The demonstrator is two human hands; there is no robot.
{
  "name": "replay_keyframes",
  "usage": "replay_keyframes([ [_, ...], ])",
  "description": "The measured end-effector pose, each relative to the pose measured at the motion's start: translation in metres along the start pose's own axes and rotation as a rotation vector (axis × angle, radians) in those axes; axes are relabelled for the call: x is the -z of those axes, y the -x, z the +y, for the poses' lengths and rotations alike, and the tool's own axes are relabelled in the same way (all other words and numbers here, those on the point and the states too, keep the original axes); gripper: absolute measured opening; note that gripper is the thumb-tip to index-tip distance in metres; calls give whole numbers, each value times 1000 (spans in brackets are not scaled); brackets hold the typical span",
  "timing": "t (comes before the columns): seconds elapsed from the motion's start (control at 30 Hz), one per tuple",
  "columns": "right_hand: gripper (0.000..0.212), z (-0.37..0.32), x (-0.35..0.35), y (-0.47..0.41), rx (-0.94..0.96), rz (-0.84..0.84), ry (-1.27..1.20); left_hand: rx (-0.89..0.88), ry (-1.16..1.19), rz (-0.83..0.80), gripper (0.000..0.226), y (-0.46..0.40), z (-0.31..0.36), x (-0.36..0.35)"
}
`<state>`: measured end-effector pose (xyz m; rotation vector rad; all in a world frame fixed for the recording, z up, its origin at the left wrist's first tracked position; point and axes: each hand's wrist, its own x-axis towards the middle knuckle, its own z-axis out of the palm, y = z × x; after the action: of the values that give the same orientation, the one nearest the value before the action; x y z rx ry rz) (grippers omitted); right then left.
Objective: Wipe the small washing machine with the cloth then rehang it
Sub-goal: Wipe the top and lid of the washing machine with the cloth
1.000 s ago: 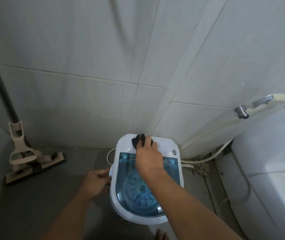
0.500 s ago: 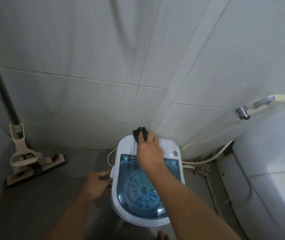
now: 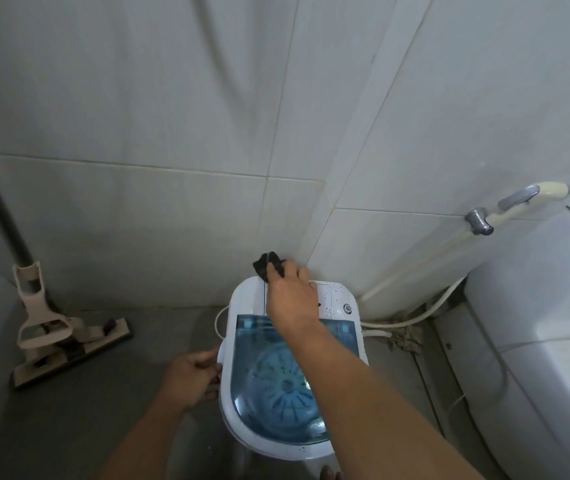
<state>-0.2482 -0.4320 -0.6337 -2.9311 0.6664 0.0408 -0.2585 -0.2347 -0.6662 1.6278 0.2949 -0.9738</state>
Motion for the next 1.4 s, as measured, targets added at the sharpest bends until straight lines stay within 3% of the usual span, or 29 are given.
replay_keyframes([
  [0.1, 72, -15, -11, 18, 177, 34, 43, 7, 0, 5, 33, -4, -2, 2],
  [0.2, 62, -27, -18, 37, 478, -15, 137, -3, -3, -6, 32, -5, -5, 4],
  [0.27, 59, -28, -14, 36, 549, -54, 130, -1, 4, -14, 32, -8, -7, 5],
  [0.33, 62, -20, -7, 24, 431, 5, 48, 5, 13, -14, 33, -13, -9, 6],
  [0.4, 65, -5, 0, 10, 189, 55, -38, 7, 16, -17, 32, -12, -9, 6],
  [0.5, 69, 1, -4, 9, -6, 40, -8, 2, 12, -27, 29, -8, -6, 5],
  [0.67, 67, -40, -34, 43, 274, 92, 105, 15, 23, -24, 28, -10, -7, 5],
  [0.73, 66, -53, -35, 44, 440, 14, 122, 20, 29, -16, 29, -13, -9, 7],
  [0.8, 66, -56, -25, 32, 482, -59, 42, 21, 28, -16, 31, -15, -10, 8],
  [0.93, 58, -27, -6, -5, 189, 107, -161, 9, 37, -27, 30, -10, -8, 6],
  [1.07, 59, -4, -8, -11, -23, 83, -58, -10, 37, -24, 32, -7, -5, 6],
  [1.2, 73, -33, -34, 20, 169, 150, 54, 2, 15, -32, 32, -7, -5, 5],
  [1.3, 70, -55, -39, 37, 481, 6, 58, -6, -5, -37, 28, -5, -4, 6],
  [1.4, 58, -46, -22, 33, 549, -79, -145, -22, -13, -30, 27, -3, -3, 7],
])
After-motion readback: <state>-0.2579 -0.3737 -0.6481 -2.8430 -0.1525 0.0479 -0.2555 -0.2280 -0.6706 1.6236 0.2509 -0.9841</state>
